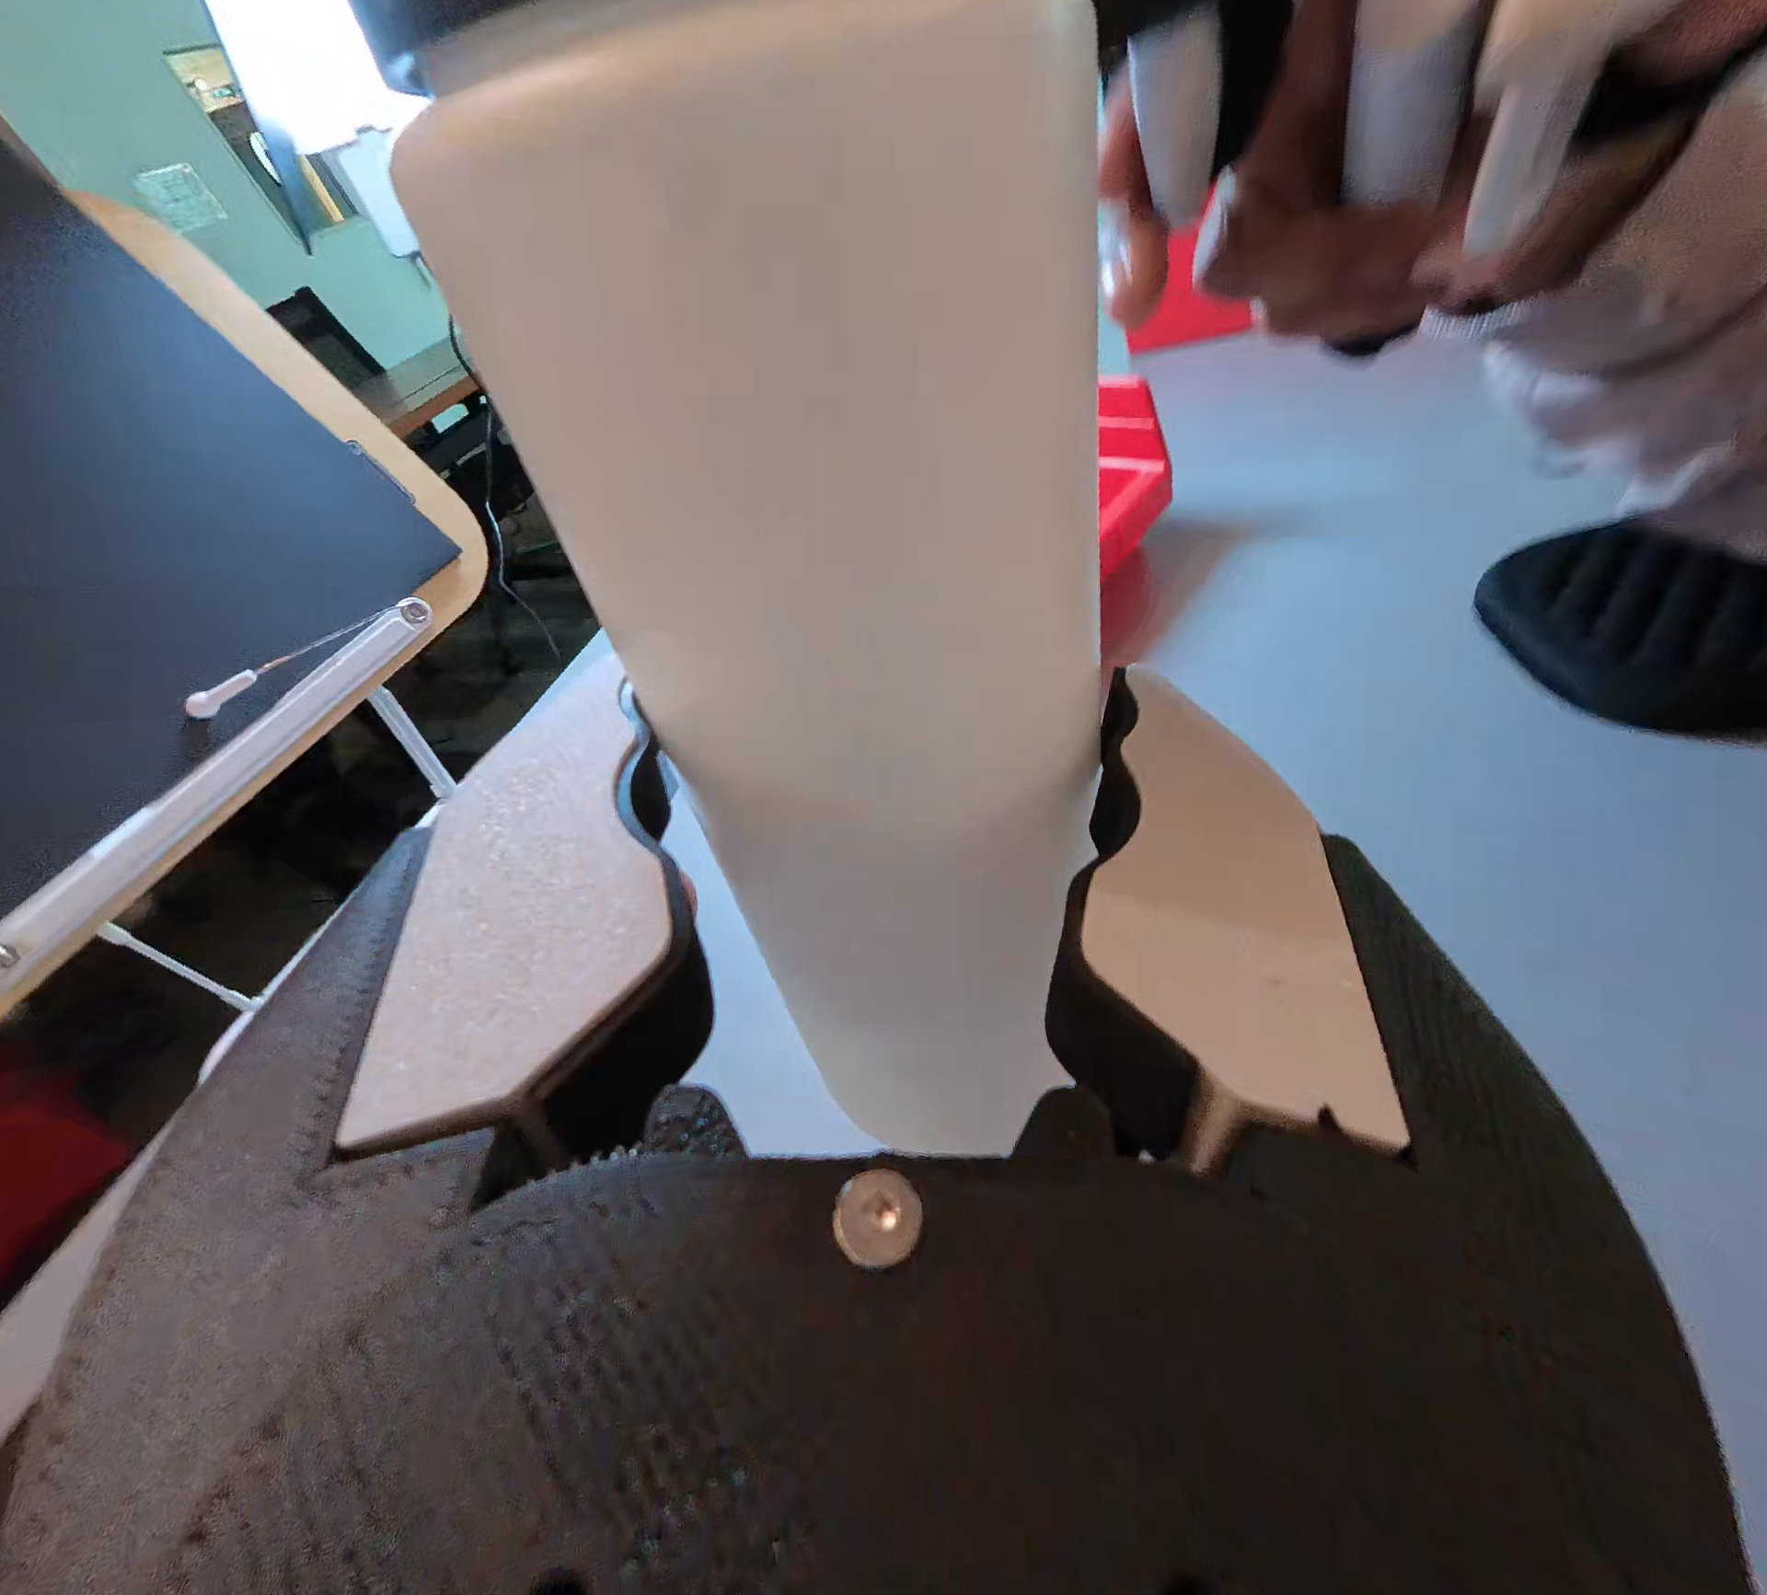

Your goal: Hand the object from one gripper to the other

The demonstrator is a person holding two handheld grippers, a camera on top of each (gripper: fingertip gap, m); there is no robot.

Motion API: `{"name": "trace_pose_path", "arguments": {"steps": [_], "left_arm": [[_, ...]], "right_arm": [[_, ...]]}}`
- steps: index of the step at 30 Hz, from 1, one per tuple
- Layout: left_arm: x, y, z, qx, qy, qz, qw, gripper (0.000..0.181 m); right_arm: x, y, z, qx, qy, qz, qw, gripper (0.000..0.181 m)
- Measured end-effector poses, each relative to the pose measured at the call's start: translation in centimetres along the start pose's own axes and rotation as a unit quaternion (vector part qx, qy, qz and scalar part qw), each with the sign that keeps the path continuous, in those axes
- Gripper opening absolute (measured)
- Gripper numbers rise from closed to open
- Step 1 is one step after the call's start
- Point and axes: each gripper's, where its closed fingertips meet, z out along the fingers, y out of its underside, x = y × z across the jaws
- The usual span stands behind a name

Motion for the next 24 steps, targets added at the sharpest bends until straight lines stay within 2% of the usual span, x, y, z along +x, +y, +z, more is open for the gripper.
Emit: {"name": "trace_pose_path", "arguments": {"steps": [3,5,9,10,17,18,19,24], "left_arm": [[1.8,1.2,1.6,-0.051,-0.011,0.077,0.996,0.089],[2.5,1.8,2.2,-0.078,-0.021,0.125,0.989,0.089],[2.9,2.7,2.7,-0.114,-0.035,0.185,0.975,0.089],[2.8,2.9,2.7,-0.118,-0.039,0.19,0.974,0.089],[2.7,3.4,2.8,-0.113,-0.034,0.19,0.975,0.088],[2.8,3.2,2.8,-0.106,-0.032,0.193,0.975,0.087],[2.9,3.0,2.8,-0.101,-0.033,0.196,0.975,0.087],[3.1,2.4,2.5,-0.083,-0.029,0.204,0.975,0.087]], "right_arm": [[1.0,-0.1,-1.0,-0.035,0.047,-0.025,0.998,0.067],[0.9,0.8,-1.3,-0.074,0.045,-0.036,0.996,0.071],[1.0,1.5,-1.3,-0.094,0.043,-0.041,0.994,0.046],[1.0,1.9,-1.3,-0.101,0.04,-0.043,0.993,0.04],[1.1,2.5,-1.4,-0.125,0.026,-0.035,0.991,0.036],[1.3,2.1,-1.7,-0.116,0.031,-0.039,0.992,0.02],[1.4,1.7,-2.0,-0.107,0.033,-0.044,0.993,0.017],[0.8,2.0,-2.3,-0.122,0.024,-0.059,0.99,0.026]]}}
